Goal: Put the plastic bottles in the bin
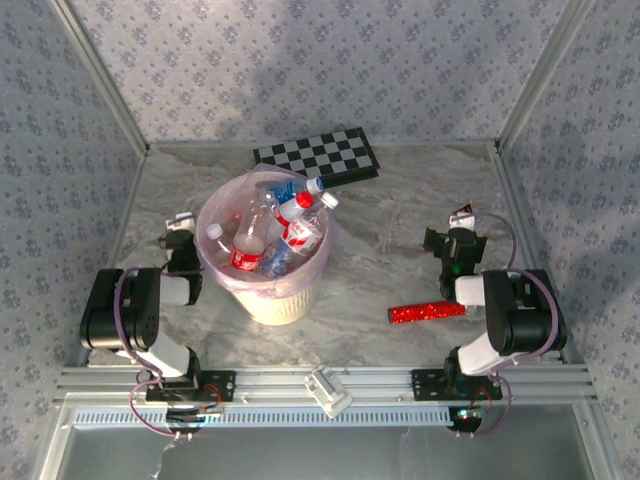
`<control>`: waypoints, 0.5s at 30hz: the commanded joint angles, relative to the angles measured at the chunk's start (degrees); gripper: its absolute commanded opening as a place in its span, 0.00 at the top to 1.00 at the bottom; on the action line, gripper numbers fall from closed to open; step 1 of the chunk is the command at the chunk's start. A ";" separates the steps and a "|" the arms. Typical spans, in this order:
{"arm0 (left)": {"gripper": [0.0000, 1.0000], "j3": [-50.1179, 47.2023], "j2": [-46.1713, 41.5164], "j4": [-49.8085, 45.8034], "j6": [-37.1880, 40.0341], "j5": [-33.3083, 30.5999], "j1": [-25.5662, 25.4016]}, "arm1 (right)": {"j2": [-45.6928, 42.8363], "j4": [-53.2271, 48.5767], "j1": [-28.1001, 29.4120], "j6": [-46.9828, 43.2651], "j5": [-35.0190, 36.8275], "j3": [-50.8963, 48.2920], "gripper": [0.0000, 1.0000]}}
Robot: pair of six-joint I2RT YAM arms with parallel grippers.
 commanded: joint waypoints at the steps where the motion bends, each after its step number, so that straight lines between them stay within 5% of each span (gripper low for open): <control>1: 0.00 1.66 -0.29 -0.10 2.55 0.07 -0.41 | 0.41 4.05 -0.38 -1.24 -1.80 0.21 0.00; 15: 0.00 1.68 -0.34 -0.35 2.63 0.08 -0.34 | 0.14 3.59 -0.78 -1.08 -2.27 0.18 0.00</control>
